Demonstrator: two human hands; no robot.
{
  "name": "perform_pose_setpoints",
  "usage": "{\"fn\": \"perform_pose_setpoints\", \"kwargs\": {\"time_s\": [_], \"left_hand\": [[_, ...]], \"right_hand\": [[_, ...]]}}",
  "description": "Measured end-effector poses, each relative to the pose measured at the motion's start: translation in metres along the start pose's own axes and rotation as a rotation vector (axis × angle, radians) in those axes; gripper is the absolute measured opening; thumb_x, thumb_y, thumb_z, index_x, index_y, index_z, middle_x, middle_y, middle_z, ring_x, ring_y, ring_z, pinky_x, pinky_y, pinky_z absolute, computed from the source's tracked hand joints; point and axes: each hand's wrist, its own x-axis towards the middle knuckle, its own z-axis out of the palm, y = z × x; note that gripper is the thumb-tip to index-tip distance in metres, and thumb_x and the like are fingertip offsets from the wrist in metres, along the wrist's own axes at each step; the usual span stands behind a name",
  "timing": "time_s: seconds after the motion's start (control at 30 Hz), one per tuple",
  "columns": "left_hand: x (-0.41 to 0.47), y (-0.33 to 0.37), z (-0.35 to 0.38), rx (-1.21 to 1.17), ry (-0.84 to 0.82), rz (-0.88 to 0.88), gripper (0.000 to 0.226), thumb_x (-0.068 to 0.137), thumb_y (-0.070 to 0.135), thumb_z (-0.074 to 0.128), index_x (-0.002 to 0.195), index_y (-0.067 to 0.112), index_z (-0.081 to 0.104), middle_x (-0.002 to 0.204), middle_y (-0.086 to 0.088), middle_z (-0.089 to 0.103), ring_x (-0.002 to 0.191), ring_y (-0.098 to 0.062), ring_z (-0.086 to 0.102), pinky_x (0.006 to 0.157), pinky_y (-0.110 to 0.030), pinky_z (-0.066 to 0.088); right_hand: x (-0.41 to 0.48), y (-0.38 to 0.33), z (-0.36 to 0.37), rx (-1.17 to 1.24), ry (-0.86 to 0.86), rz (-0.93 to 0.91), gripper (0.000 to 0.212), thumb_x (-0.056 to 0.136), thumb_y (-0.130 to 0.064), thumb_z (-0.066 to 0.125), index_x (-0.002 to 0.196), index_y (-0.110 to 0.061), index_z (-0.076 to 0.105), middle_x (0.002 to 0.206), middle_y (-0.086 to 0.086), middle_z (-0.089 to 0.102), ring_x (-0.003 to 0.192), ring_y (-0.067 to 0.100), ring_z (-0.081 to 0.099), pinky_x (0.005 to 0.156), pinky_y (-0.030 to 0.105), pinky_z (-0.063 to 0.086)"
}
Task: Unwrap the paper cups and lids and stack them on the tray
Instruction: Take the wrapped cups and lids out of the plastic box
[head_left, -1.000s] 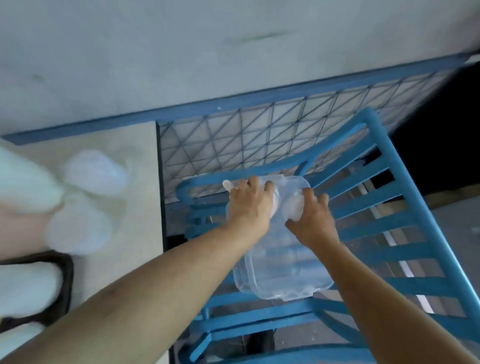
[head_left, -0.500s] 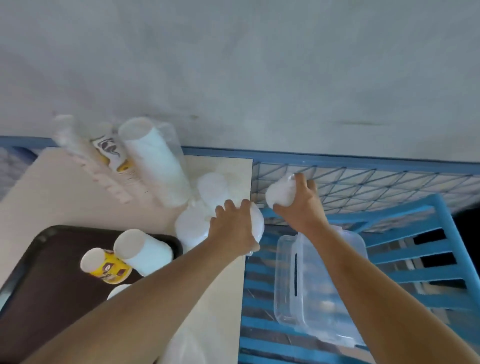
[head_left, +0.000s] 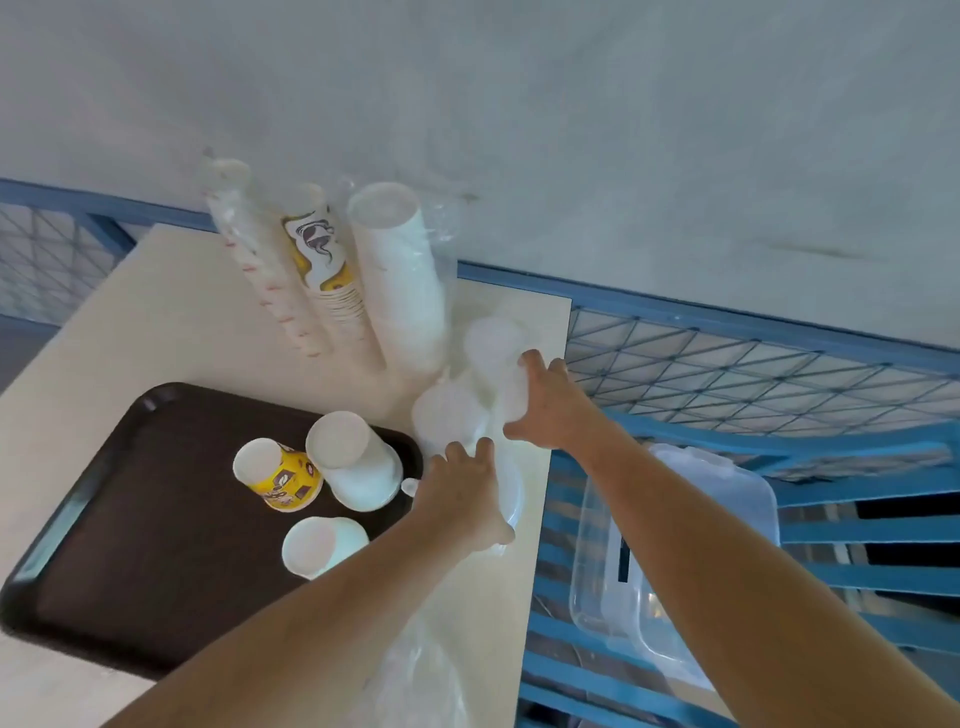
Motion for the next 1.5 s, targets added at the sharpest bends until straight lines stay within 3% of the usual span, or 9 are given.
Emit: {"fn": "perform_pose_setpoints", "kwargs": {"time_s": [0.1, 0.3, 0.4, 0.57, 0.67, 0.93, 1.13, 1.37, 1.5], "left_hand": [[0.000, -0.009, 0.008, 0.007, 0.016, 0.018, 0.094, 0.074, 0.035, 0.082, 0.147, 0.021, 0.026, 0.126, -0.008, 0.035, 0.115, -0.034, 0.048, 0.095, -0.053, 0.048], [0.000, -0.018, 0.019, -0.024, 0.141, 0.088, 0.093, 0.080, 0.037, 0.081, 0.152, 0.023, 0.023, 0.130, -0.011, 0.038, 0.114, -0.034, 0.053, 0.082, -0.039, 0.043], [-0.001, -0.018, 0.024, -0.046, 0.202, 0.115, 0.094, 0.082, 0.032, 0.080, 0.154, 0.024, 0.021, 0.133, -0.011, 0.035, 0.112, -0.034, 0.055, 0.082, -0.036, 0.048], [-0.007, -0.017, 0.026, -0.047, 0.277, 0.127, 0.085, 0.085, 0.029, 0.078, 0.150, 0.027, 0.024, 0.127, -0.011, 0.036, 0.087, -0.026, 0.049, 0.070, -0.031, 0.043], [-0.010, -0.019, 0.025, -0.006, 0.272, 0.130, 0.073, 0.088, 0.036, 0.076, 0.143, 0.021, 0.031, 0.130, -0.013, 0.037, 0.099, -0.030, 0.054, 0.072, -0.032, 0.044], [-0.040, -0.014, 0.022, 0.008, 0.423, 0.109, 0.071, 0.086, 0.051, 0.073, 0.142, 0.023, 0.039, 0.137, -0.008, 0.033, 0.113, -0.027, 0.049, 0.084, -0.035, 0.052], [-0.095, -0.018, 0.015, -0.207, 0.579, 0.101, 0.068, 0.084, 0.052, 0.077, 0.139, 0.031, 0.043, 0.137, -0.001, 0.037, 0.118, -0.023, 0.049, 0.089, -0.036, 0.054], [-0.164, -0.050, 0.018, -0.700, 0.623, 0.122, 0.076, 0.083, 0.045, 0.083, 0.144, 0.040, 0.037, 0.127, 0.016, 0.047, 0.112, 0.001, 0.052, 0.086, -0.011, 0.043], [-0.196, -0.091, 0.013, -0.862, 0.641, 0.107, 0.075, 0.082, 0.043, 0.085, 0.144, 0.041, 0.043, 0.119, 0.020, 0.057, 0.109, 0.000, 0.058, 0.084, -0.016, 0.048]], "right_hand": [[-0.002, -0.005, 0.008, -0.036, 0.046, -0.001, 0.093, 0.073, -0.026, 0.083, 0.143, -0.028, 0.022, 0.125, 0.008, 0.032, 0.087, 0.034, 0.061, 0.073, 0.044, 0.060], [-0.012, -0.007, 0.011, -0.018, 0.089, -0.031, 0.106, 0.072, -0.028, 0.089, 0.147, -0.038, 0.014, 0.127, 0.008, 0.030, 0.082, 0.031, 0.063, 0.071, 0.046, 0.062], [-0.021, -0.009, 0.009, -0.078, 0.152, -0.046, 0.098, 0.073, -0.034, 0.088, 0.142, -0.035, 0.018, 0.131, 0.006, 0.031, 0.091, 0.031, 0.061, 0.072, 0.048, 0.061], [-0.036, -0.006, 0.013, -0.114, 0.185, -0.075, 0.081, 0.076, -0.042, 0.087, 0.133, -0.034, 0.030, 0.131, 0.004, 0.028, 0.101, 0.031, 0.056, 0.072, 0.042, 0.058], [-0.043, 0.001, 0.014, -0.089, 0.146, -0.099, 0.075, 0.080, -0.039, 0.083, 0.136, -0.037, 0.032, 0.141, 0.005, 0.024, 0.108, 0.033, 0.055, 0.073, 0.038, 0.055], [-0.080, 0.017, 0.014, 0.104, 0.249, -0.194, 0.072, 0.092, -0.030, 0.071, 0.154, -0.033, 0.034, 0.158, 0.010, 0.021, 0.139, 0.041, 0.035, 0.106, 0.050, 0.045], [-0.125, 0.018, 0.020, 0.294, 0.325, -0.199, 0.066, 0.093, -0.025, 0.070, 0.150, -0.035, 0.039, 0.154, 0.007, 0.032, 0.139, 0.034, 0.038, 0.109, 0.051, 0.045], [-0.193, -0.005, 0.037, 0.467, 0.418, -0.182, 0.058, 0.094, -0.016, 0.069, 0.147, -0.028, 0.048, 0.153, 0.003, 0.040, 0.145, 0.024, 0.035, 0.114, 0.040, 0.038], [-0.223, -0.035, 0.052, 0.494, 0.462, -0.224, 0.056, 0.093, -0.014, 0.069, 0.145, -0.026, 0.052, 0.150, 0.001, 0.044, 0.141, 0.023, 0.041, 0.113, 0.042, 0.040]]}}
